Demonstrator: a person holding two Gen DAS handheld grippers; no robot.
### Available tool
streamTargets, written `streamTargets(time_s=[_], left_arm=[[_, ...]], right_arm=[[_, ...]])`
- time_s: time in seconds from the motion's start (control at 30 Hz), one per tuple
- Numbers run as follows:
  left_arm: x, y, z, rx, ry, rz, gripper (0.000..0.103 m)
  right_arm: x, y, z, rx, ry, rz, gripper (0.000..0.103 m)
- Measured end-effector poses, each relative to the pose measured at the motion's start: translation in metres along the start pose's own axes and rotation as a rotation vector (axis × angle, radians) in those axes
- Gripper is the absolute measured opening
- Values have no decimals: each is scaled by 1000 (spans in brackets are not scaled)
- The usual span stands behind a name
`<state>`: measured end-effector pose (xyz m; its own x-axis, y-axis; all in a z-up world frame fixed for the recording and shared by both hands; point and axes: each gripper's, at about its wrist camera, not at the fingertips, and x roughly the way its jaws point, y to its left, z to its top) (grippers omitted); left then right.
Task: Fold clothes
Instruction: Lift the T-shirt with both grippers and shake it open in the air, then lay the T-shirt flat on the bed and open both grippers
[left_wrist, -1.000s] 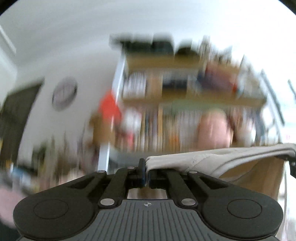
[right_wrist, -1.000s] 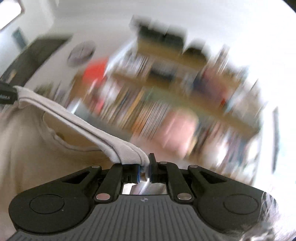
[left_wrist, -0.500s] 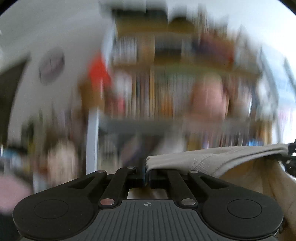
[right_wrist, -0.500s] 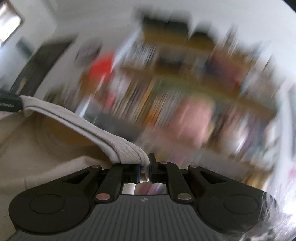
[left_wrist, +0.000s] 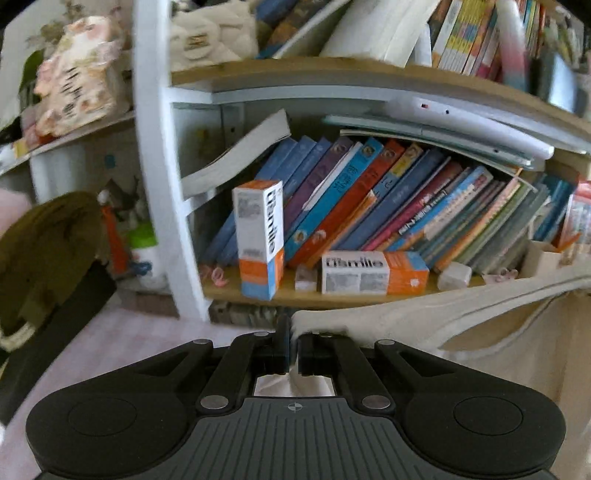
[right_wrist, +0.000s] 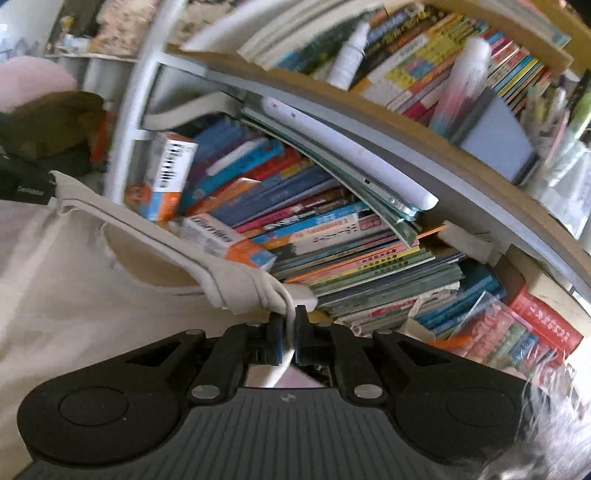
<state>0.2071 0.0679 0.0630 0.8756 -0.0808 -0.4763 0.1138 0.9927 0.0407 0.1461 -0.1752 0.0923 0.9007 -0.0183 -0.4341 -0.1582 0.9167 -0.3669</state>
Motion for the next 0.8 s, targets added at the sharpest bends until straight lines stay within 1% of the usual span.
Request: streamTargets(time_s=[0.07,0.13,0.27,0.33,0.37,0.4,0.43,0.47,0.5,0.53,0.57,0.6,0.67,0.8], left_arm=[[10,-4,5,5,-1,-4,3],[18,-9,8,16,0,-5,3],[36,-18,13,40,14,-9,3],[44,-21,11,37,42,-22,3],[48,-22,10,33,66,-30,7],[52,-23,8,32,101,-35,14],[56,-24,5,33,132,-39,18],[56,-26,1,45,149,-38,33],[56,-27,-2,56,165,-37,55],[54,-29,-6,68,172,-37,65],[47,-30,-11,80,147,-36,76],[40,-30,-15,82,124,-38,78],[26,-29,-23,78,114,-63,78],[-11,-33,-47,90,114,-117,78]], right_arm=[[21,-7,9,0,14,-25,5],[39,-10,6,2,28,-43,5],[60,-12,1,10,61,-65,5],[72,-10,-4,4,99,-63,6],[77,-9,-7,1,127,-55,6],[83,-7,-10,1,157,-45,13],[85,-6,-14,3,178,-30,31],[85,-5,-19,7,183,-13,42],[84,-3,-23,10,189,3,57],[82,-2,-27,14,189,22,64],[77,0,-32,15,183,41,65],[72,2,-36,14,183,56,66],[60,5,-45,19,185,84,68],[29,15,-64,64,186,142,73]])
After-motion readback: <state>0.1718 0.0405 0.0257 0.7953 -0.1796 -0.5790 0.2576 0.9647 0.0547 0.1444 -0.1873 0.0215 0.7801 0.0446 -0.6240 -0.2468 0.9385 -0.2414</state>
